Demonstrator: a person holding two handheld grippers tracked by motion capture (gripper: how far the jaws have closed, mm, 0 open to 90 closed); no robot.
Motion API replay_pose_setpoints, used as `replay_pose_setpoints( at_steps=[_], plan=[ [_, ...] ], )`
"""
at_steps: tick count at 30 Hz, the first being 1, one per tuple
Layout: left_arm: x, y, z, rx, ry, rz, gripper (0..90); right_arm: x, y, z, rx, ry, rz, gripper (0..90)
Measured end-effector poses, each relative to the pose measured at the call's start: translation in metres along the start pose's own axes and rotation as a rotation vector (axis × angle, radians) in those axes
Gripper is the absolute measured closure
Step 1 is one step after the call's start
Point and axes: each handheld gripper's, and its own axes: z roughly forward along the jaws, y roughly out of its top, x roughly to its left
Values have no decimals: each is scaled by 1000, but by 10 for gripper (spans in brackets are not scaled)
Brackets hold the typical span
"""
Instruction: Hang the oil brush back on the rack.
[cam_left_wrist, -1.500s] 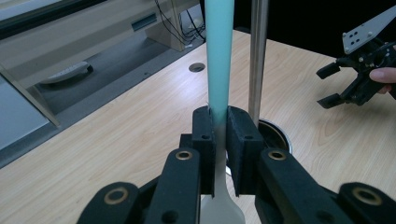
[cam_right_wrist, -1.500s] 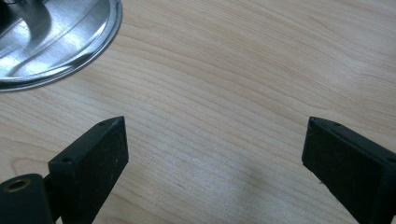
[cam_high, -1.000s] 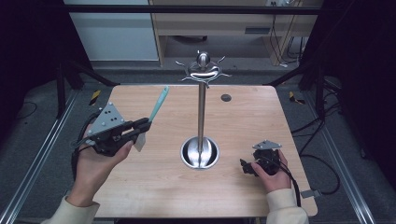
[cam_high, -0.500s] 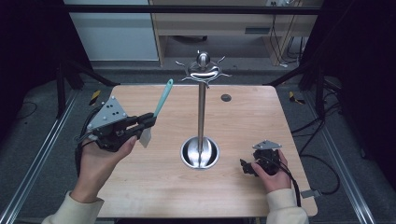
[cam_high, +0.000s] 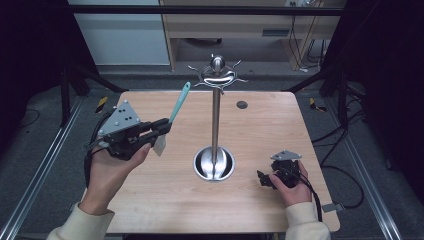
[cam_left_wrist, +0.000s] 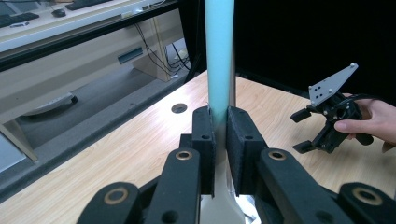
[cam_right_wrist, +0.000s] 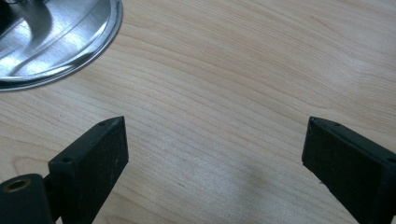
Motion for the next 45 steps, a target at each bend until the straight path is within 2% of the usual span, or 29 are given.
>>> replay_pose_setpoints(
  at_steps=[14,45],
  plan=[
    [-2,2,6,9,-9,-1,818,0,0,0,0,2,0,77],
    [-1,2,26,42,-44,-33,818,1,0,0,1,7,-5,78]
  ],
)
